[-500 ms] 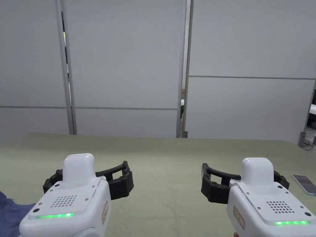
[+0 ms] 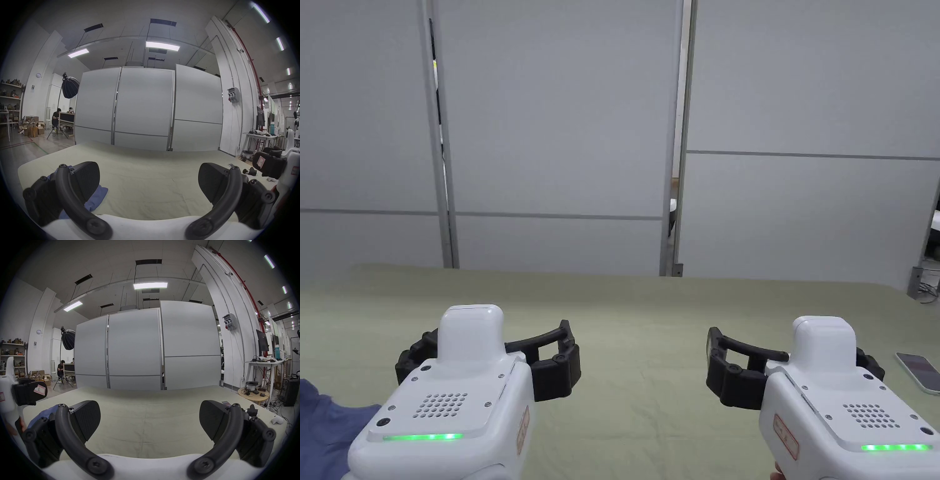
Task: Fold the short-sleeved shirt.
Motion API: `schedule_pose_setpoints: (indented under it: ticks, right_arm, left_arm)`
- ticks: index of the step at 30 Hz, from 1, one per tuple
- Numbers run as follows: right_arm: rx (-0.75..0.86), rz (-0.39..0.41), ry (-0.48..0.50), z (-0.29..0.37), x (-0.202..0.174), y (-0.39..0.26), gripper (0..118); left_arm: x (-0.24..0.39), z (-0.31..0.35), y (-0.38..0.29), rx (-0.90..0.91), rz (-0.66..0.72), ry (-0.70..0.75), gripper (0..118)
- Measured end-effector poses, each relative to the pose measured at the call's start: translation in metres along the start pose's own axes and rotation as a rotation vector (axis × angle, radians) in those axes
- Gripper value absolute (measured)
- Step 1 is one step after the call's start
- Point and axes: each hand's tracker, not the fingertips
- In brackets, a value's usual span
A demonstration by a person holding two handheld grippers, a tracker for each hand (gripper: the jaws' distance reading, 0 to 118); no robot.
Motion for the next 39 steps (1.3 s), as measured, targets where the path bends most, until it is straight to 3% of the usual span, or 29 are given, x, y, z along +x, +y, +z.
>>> schedule_pose_setpoints:
  ticks: [22, 32, 39]
  right_arm:
    - [0.014, 0.000, 0.018, 0.007, 0.000, 0.001, 118]
    - [0.023, -0.065, 0.029, 0.011, 0.006, 0.004, 118]
    - [0.004, -0.046, 0.021, 0.012, 0.006, 0.001, 118]
  left_arm:
    - [0.009, 0.006, -0.002, 0.016, -0.033, 0.002, 118]
    - [0.009, 0.007, -0.003, 0.009, -0.038, -0.008, 118]
    - [0.005, 0.007, -0.005, 0.009, -0.008, -0.009, 118]
